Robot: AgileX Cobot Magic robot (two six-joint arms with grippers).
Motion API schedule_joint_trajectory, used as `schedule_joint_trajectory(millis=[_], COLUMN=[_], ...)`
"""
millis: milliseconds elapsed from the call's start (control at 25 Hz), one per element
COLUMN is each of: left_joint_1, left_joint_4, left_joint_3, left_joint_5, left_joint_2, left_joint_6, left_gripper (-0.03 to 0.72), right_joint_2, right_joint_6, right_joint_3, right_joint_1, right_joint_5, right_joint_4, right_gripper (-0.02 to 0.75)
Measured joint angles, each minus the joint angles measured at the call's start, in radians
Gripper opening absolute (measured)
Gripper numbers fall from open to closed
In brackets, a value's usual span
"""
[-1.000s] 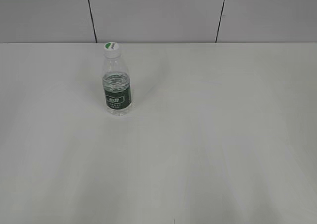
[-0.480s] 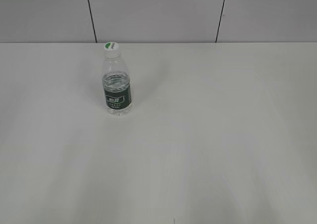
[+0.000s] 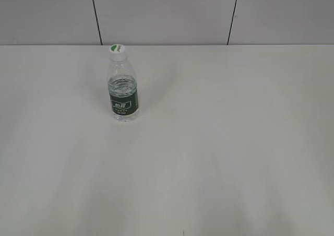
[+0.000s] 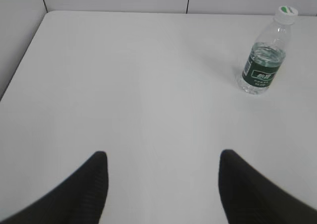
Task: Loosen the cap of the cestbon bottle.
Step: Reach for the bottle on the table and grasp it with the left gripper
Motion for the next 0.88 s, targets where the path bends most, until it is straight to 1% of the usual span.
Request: schedule_joint_trajectory(millis=[80, 200, 280, 560, 720, 880], left_joint_1=[0.0, 0.0, 0.0, 0.0, 0.0, 0.0], left_joint_4=[0.0, -0.004, -0.004, -0.009, -0.029, -0.04], left_joint_3=[0.0, 0.0, 0.0, -0.006, -0.039, -0.045], left_joint_5=[0.0, -0.001, -0.001, -0.036, -0.159, -0.335], left_joint_2=[0.0, 0.0, 0.0, 0.022, 0.105, 0.256], left_joint_6=[0.045, 0.166, 0.192, 0.21, 0.21, 0.21], left_gripper=[0.439, 0.439, 0.439, 0.439, 0.439, 0.439], right_joint_2=[0.0, 0.0, 0.0, 0.0, 0.0, 0.0], right_joint_6=[0.0, 0.0, 0.0, 0.0, 0.0, 0.0], right_joint_3=[0.0, 0.0, 0.0, 0.0, 0.0, 0.0], right_joint_1=[0.0, 0.0, 0.0, 0.0, 0.0, 0.0], right_joint_5=[0.0, 0.0, 0.0, 0.0, 0.0, 0.0], right_joint_4=[0.0, 0.0, 0.0, -0.025, -0.035, -0.036], right_gripper=[0.506, 0.506, 0.506, 0.506, 0.506, 0.506])
